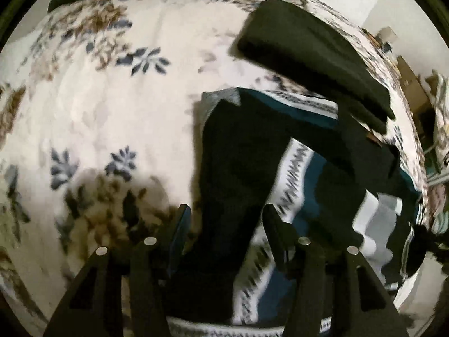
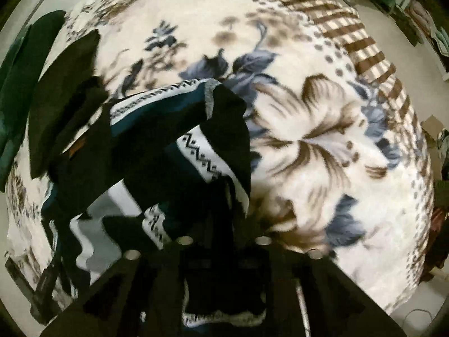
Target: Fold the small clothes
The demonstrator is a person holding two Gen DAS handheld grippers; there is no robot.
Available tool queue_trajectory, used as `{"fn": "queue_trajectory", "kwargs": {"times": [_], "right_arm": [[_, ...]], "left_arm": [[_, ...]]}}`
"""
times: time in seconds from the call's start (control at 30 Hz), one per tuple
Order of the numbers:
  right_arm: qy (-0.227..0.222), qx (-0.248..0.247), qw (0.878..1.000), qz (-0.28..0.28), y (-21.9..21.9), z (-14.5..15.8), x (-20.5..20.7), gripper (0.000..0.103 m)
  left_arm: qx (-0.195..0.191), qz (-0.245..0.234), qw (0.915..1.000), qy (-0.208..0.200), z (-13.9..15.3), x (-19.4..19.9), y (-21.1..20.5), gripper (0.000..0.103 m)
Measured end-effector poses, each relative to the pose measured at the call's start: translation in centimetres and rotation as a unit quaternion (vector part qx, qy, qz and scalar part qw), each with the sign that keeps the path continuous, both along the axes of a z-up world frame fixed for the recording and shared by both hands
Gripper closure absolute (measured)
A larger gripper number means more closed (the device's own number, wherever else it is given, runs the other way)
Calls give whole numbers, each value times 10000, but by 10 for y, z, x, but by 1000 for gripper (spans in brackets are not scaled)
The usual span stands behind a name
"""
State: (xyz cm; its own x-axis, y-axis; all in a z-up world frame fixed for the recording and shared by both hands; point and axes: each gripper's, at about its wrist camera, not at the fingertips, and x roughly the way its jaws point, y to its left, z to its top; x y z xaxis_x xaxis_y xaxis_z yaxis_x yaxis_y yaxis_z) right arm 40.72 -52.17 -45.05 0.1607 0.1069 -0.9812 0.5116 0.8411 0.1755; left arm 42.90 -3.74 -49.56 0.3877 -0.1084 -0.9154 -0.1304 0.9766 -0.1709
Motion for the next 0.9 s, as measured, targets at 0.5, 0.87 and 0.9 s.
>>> {"fn": "queue_trajectory", "kwargs": {"times": [0.5, 0.87, 0.9], "right_arm": [[446, 527, 9899, 1239, -82, 51, -108, 46], [569, 758, 9822, 1620, -149, 16, -114, 46], [497, 878, 9813, 1641, -147, 14, -108, 46]], "left_arm": [[254, -857, 9920, 888, 17, -214, -227, 53], [243, -1621, 9672, 1938, -101, -315, -382, 55], [263, -1599, 9703, 1795, -99, -315, -382, 56]]}}
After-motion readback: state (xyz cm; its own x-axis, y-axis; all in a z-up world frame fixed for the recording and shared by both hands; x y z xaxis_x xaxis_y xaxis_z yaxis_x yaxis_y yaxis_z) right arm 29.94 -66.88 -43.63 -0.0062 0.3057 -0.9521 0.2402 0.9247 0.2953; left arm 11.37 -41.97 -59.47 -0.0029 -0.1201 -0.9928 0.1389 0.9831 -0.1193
